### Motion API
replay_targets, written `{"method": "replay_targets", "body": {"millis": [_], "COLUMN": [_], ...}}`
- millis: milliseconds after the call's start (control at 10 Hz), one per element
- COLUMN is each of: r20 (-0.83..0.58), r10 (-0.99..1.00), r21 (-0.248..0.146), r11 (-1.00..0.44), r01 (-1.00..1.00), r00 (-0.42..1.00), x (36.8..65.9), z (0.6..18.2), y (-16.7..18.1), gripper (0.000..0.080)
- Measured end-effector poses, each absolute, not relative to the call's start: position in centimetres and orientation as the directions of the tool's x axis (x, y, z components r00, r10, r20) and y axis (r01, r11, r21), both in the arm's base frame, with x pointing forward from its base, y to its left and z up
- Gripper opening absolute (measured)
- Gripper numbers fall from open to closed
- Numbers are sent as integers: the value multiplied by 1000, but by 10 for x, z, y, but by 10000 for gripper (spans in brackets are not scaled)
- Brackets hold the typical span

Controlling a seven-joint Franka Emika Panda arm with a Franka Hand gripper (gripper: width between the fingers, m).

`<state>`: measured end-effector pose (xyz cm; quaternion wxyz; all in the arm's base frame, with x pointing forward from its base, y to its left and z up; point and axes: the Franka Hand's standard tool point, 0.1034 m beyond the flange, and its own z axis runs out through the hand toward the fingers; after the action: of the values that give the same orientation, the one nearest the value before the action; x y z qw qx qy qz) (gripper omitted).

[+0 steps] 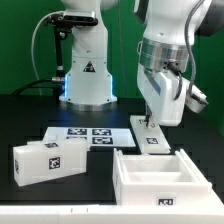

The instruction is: Assemble cabinet

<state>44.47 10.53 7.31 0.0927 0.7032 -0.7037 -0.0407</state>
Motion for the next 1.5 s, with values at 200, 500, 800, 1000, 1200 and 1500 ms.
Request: {"method": "replay_targets", "body": {"millis": [200, 500, 800, 1000, 1200, 1500], "r20": [86, 89, 94, 95, 98, 100], "r10": [-996, -995, -995, -995, -995, -995], "r21": [199, 129, 96, 66, -85, -75], "r11": [53, 45, 34, 36, 14, 1], "r01": [-979, -991, -995, -997, -996, -997], "r00": [-36, -33, -25, -29, -22, -8], "x": [452, 457, 458, 461, 469, 464], "z": [81, 77, 74, 75, 73, 69], "y": [115, 117, 118, 119, 119, 118], "gripper": [64, 64, 64, 64, 64, 64]}}
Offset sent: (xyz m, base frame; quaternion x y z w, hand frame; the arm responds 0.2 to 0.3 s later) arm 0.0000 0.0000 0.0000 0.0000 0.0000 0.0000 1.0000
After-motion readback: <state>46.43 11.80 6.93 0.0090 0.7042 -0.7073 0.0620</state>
